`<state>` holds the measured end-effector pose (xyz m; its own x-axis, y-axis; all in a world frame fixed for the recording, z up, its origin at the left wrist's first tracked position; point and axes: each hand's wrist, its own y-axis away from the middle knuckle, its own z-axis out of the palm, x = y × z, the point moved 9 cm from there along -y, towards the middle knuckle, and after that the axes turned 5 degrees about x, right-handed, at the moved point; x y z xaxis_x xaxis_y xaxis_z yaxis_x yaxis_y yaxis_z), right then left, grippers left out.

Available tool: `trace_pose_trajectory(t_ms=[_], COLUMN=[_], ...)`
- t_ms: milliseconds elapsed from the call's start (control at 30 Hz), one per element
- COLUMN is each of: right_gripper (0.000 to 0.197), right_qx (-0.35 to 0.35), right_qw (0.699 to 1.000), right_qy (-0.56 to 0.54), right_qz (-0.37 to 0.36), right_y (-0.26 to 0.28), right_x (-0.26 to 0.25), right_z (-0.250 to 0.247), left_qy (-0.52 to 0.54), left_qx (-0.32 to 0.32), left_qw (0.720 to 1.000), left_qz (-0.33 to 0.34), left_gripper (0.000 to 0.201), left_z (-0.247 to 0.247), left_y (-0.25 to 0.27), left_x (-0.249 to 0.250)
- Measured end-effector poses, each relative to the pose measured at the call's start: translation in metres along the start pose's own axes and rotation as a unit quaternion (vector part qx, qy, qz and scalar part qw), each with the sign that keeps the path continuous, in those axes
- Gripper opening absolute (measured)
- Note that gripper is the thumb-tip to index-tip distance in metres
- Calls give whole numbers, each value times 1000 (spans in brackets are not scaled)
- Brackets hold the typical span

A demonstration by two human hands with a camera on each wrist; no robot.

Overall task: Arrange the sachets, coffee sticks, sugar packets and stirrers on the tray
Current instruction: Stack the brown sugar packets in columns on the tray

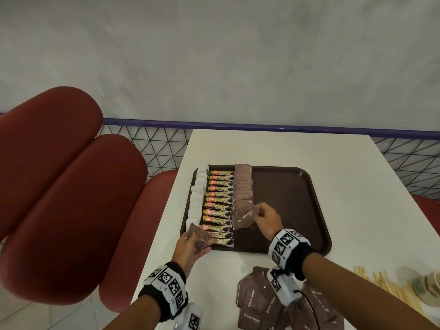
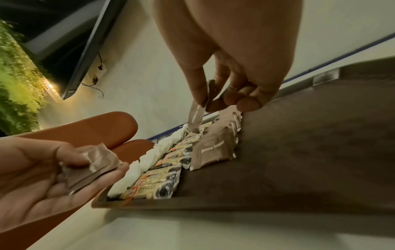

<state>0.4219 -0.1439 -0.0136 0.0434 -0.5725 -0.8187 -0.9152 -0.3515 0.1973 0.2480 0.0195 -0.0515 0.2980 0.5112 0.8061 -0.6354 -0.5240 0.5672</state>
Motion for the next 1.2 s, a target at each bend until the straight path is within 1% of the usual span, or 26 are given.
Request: trace_pose_trajectory(t_ms=[133,200,267,333,400,433,500,567,633,700,767,833,900,967,1033,1100,1133,1200], right_gripper=[13,15,19,25,29,30,29,27,27,30,35,44,48,44,36,34,36,39], right_qx=[20,4,-42,-107,-159,-173,-172,-154,-141,-124,-110,-92,-70,-44,-36,-56,-83,-152], right_qw=[998,993,979,960,932,917,896,890,876,857,846,849,861,875,895,925,938,952], right_qy=[40,92,160,211,269,300,345,361,383,401,418,418,400,368,323,251,212,147], right_qz=[-42,-79,-119,-152,-185,-199,-221,-233,-259,-299,-313,-309,-306,-310,-305,-279,-260,-220], right_y=[-10,-11,-8,-5,-2,-1,-2,-4,-3,-1,0,0,3,7,12,20,25,34], right_x=[-11,-21,-30,-34,-33,-33,-32,-32,-33,-34,-33,-31,-32,-37,-42,-44,-43,-40], right_z=[-8,-6,6,23,40,47,57,64,71,76,76,71,64,58,52,49,51,61], left_qy=[-3,-9,-9,-4,0,-2,-11,-23,-38,-47,-49,-56,-50,-46,-46,-42,-41,-35], left_qx=[4,3,0,1,7,12,21,23,26,35,45,51,51,50,46,40,34,14], left_qw=[1000,1000,1000,1000,1000,1000,1000,999,999,998,997,997,997,997,997,997,998,998], left_qz=[-4,-6,-4,0,0,0,3,11,22,31,33,31,29,34,40,43,45,42], left_gripper=[26,28,30,29,26,26,30,30,28,29,29,22,12,9,11,15,16,12], left_z=[0,1,3,4,2,0,-5,-7,-8,-12,-16,-18,-16,-15,-12,-8,-4,6], left_y=[0,-1,0,2,1,1,-1,-1,-1,-2,-4,-4,-4,-2,-2,-1,-1,2], left_x=[0,-2,-1,1,2,2,2,4,5,6,4,3,3,4,4,4,4,3])
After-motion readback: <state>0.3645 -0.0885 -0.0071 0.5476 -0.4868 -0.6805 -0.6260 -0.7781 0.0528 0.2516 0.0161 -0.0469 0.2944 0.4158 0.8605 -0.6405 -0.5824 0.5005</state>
